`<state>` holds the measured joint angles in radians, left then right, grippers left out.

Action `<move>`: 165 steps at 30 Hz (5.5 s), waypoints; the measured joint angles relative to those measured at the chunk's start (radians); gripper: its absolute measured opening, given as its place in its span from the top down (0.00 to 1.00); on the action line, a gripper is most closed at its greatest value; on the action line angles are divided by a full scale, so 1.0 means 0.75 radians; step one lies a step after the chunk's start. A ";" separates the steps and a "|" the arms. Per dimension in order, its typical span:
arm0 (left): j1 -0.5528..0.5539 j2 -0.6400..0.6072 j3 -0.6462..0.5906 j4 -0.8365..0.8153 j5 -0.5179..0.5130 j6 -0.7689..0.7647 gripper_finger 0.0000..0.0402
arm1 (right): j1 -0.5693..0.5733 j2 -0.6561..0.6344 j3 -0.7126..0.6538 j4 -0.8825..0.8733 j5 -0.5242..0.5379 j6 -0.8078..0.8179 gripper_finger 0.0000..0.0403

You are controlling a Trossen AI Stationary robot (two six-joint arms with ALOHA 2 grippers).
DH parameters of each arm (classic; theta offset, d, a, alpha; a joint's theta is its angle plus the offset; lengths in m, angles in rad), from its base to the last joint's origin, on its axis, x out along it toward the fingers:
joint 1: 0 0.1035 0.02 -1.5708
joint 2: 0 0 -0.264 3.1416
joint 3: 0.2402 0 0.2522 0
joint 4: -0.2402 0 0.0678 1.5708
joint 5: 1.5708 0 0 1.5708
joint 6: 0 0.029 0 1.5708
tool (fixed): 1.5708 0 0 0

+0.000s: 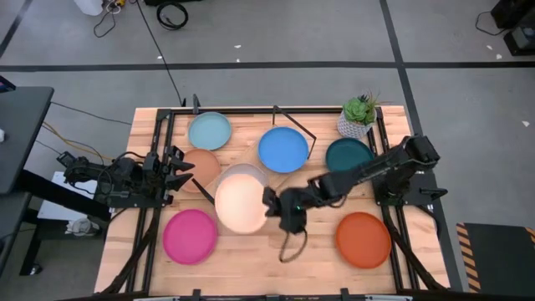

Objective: Place and stack plates onto a shelf
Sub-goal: Stack the light orange plate on top of the gray plate on the shelf, then stack the dark blue plate on top of the blue plate on the shelf

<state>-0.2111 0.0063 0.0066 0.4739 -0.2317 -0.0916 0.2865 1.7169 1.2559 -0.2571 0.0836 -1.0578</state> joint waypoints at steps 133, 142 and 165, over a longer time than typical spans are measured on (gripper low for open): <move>0.001 0.026 0.000 0.038 -0.005 0.046 0.64 | -0.557 -0.301 -0.592 -0.964 0.061 1.856 0.59; 0.001 0.026 0.000 0.038 -0.005 0.045 0.64 | -0.558 -0.175 -0.592 -0.944 0.018 1.841 0.70; 0.001 0.026 0.000 0.040 -0.005 0.047 0.64 | -0.123 -0.234 -0.204 -1.258 -0.266 1.789 0.96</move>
<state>-0.2107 0.0259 0.0065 0.5037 -0.2352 -0.0565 0.1942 1.5414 1.1030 -1.2004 -0.1158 0.2841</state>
